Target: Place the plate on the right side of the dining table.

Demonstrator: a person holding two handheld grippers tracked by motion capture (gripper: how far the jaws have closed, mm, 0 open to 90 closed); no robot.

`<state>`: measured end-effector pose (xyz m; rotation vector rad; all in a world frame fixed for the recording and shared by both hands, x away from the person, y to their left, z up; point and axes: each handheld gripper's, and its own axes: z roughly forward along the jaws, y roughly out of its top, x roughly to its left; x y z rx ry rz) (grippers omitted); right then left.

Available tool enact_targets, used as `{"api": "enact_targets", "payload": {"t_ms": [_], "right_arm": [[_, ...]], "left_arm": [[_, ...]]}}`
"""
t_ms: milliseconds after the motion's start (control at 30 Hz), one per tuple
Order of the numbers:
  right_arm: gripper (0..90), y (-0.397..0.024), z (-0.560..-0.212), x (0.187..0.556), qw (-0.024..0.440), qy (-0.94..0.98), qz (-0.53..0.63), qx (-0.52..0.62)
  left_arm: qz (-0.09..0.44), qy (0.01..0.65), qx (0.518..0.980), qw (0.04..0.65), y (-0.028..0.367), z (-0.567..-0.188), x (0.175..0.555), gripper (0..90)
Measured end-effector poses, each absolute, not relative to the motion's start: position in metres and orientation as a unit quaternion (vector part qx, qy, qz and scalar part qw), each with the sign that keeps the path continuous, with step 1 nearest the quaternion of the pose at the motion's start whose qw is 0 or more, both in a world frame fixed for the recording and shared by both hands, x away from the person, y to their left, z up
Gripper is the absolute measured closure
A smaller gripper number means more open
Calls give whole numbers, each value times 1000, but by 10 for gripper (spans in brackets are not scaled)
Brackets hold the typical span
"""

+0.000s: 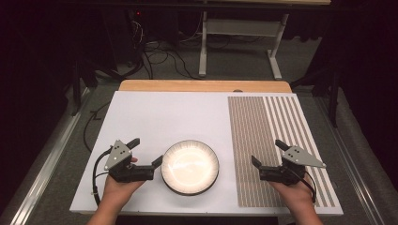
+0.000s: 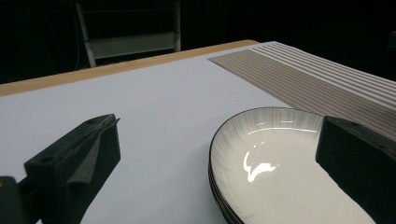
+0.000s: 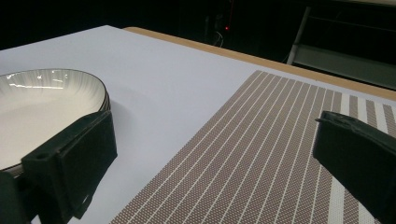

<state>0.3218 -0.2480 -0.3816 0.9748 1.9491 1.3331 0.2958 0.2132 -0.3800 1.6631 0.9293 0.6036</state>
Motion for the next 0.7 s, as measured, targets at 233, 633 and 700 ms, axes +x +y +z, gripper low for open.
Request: {"api": "enact_targets", "payload": {"t_ms": [233, 633, 700], "right_arm": [[6, -250, -382, 322, 287, 727, 502, 370], [6, -248, -384, 322, 280, 729, 503, 371], [6, -248, -384, 322, 281, 730, 502, 369]], "left_arm": [[257, 391, 694, 546, 214, -378, 295, 4], [254, 390, 697, 546, 212, -379, 295, 4], [254, 390, 697, 546, 212, -379, 295, 4]]}}
